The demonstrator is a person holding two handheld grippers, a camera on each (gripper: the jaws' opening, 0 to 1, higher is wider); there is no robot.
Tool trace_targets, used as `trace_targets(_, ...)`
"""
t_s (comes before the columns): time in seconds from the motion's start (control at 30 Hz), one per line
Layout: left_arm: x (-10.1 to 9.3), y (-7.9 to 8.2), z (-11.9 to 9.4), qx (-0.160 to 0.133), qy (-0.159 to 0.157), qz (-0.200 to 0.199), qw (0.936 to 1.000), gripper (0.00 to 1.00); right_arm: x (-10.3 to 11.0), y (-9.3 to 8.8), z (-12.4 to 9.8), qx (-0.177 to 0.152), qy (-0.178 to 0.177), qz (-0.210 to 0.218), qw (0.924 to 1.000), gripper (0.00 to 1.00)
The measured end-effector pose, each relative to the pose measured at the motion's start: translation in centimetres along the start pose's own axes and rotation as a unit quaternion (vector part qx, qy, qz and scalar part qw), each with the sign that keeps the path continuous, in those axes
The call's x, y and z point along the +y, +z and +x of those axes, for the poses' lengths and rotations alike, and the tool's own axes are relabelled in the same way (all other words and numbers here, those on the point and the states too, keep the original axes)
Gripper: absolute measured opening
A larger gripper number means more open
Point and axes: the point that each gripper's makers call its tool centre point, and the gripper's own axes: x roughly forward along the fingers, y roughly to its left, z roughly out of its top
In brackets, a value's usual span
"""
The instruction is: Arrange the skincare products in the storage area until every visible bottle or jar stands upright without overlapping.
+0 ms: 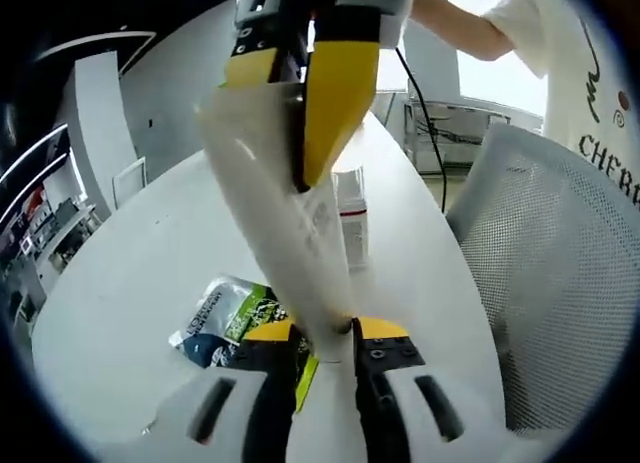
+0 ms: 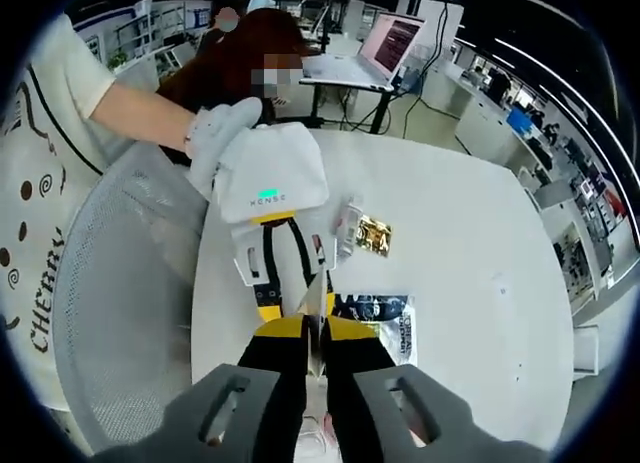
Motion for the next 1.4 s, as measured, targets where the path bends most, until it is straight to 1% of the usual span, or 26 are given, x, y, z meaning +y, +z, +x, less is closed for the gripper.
trace_targets(0.3,1.7,0.3,0.9,-0.001,0.014,-0.015,0.9998,0.17,-1.7,-0.5,0.1,0.004,-0.004,0.008,1.0000,0.06)
trace_targets(0.37,2.2,0.4,1.1,-0.002,0.016,-0.020,0.9997,0.17,-2.3,-0.7,0.1,0.004,-0.001,0.015,0.9999,0.06)
trace_targets(0.6,2.4,0.6,1.6,-0.003,0.008,-0.030,0.9995,0.17,-2.7,-1.1,0.1,0.001,0.007,0.032,0.9994,0.06)
trace_targets(0.67,2.3,0.7,1.7,-0.004,0.008,-0.031,0.9995,0.17,-2.4,-1.2,0.0,0.001,0.010,0.034,0.9994,0.06)
trace_targets(0.83,2.5,0.9,2.1,-0.007,0.005,-0.035,0.9994,0.16,-2.6,-1.6,-0.2,0.009,0.014,0.032,0.9994,0.06)
trace_targets(0.97,2.1,1.2,2.3,-0.007,0.005,-0.037,0.9993,0.16,-2.6,-1.9,-0.3,0.013,0.023,0.031,0.9992,0.06)
trace_targets(1.03,2.0,1.3,2.5,-0.008,0.005,-0.039,0.9992,0.16,-2.5,-2.0,-0.3,0.017,0.026,0.032,0.9990,0.06)
trace_targets(1.1,2.1,1.5,2.6,-0.011,0.005,-0.042,0.9991,0.16,-2.4,-2.3,-0.4,0.027,0.034,0.029,0.9986,0.06)
trace_targets(1.23,1.5,2.2,3.3,-0.016,0.006,-0.044,0.9989,0.16,-2.4,-3.0,-0.5,0.048,0.050,0.026,0.9973,0.06)
trace_targets(1.27,1.7,2.1,3.2,-0.016,0.006,-0.046,0.9988,0.16,-2.4,-3.1,-0.5,0.051,0.052,0.024,0.9970,0.06)
trace_targets(1.33,1.7,2.1,3.3,-0.019,0.009,-0.049,0.9986,0.16,-2.5,-3.4,-0.5,0.059,0.060,0.007,0.9964,0.07)
trace_targets(1.4,1.6,2.2,3.4,-0.018,0.012,-0.049,0.9986,0.16,-2.3,-3.6,-0.4,0.066,0.065,0.004,0.9957,0.07)
